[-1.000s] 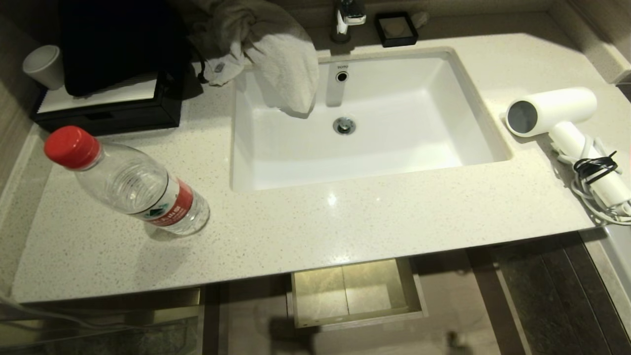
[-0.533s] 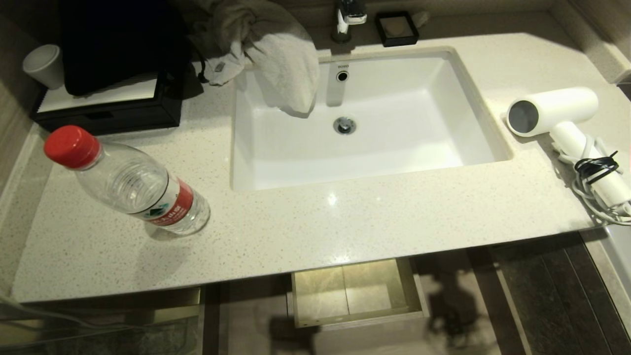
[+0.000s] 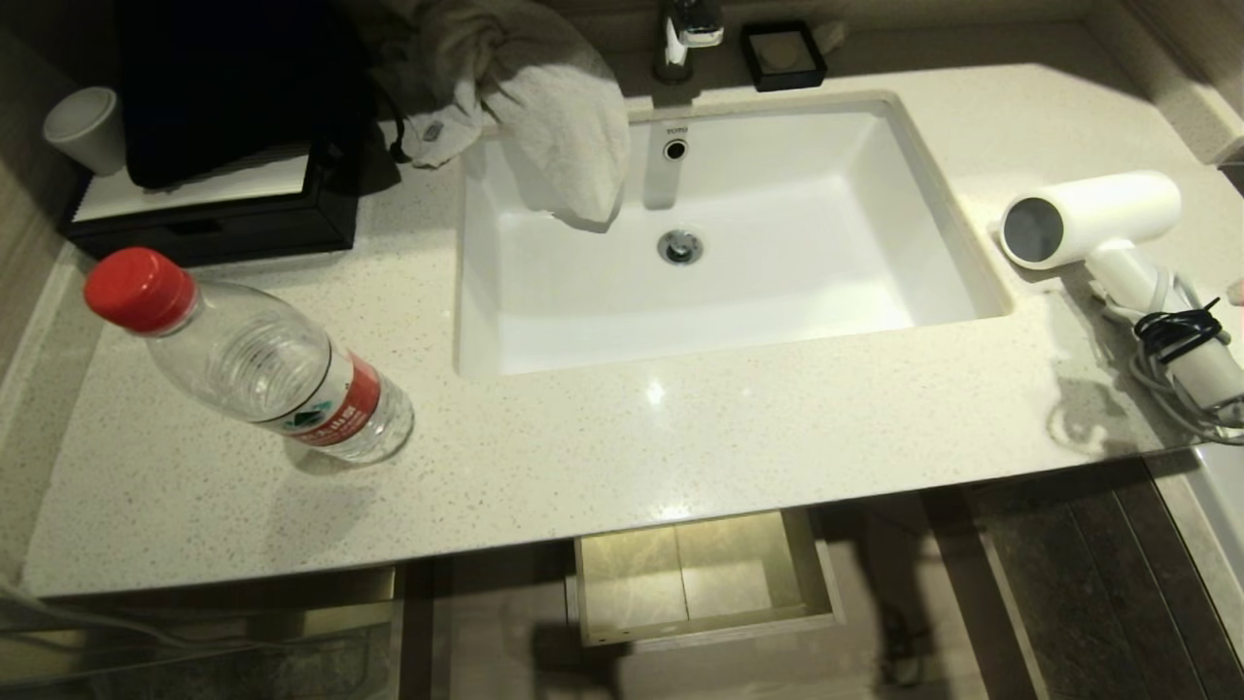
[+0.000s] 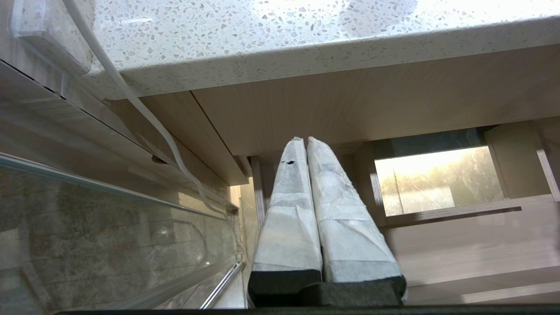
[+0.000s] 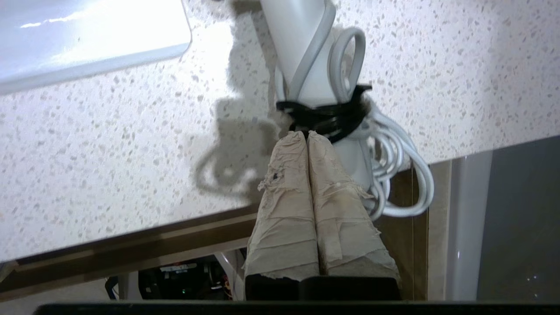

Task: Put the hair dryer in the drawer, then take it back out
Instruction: Pick up the hairdryer

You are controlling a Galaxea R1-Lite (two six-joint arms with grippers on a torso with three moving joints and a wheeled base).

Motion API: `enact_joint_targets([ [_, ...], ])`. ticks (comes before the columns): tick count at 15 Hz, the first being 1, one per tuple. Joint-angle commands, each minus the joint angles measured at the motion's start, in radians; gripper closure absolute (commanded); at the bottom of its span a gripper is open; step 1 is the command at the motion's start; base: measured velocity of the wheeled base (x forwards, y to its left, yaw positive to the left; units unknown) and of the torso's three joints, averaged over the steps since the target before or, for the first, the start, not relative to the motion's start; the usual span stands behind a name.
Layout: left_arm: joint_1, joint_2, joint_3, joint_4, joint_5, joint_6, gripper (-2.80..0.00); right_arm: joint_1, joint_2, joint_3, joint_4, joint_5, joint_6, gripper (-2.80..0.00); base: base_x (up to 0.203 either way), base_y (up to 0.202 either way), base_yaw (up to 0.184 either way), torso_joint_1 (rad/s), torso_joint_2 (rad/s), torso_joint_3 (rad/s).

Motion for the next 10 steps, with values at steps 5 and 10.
enact_joint_targets([
  [5,0.0,0.0,0.0,0.0,0.0,-0.001,0.0,-0.077,0.076,-0.037,-0.081,0.162,-0.076,-2.8,0.0,0.0,0.0,0.0,0.0,0.0],
  [10,0.0,0.002,0.0,0.0,0.0,-0.001,0.0,-0.135,0.077,-0.054,-0.085,0.313,-0.099,-2.8,0.0,0.0,0.0,0.0,0.0,0.0],
])
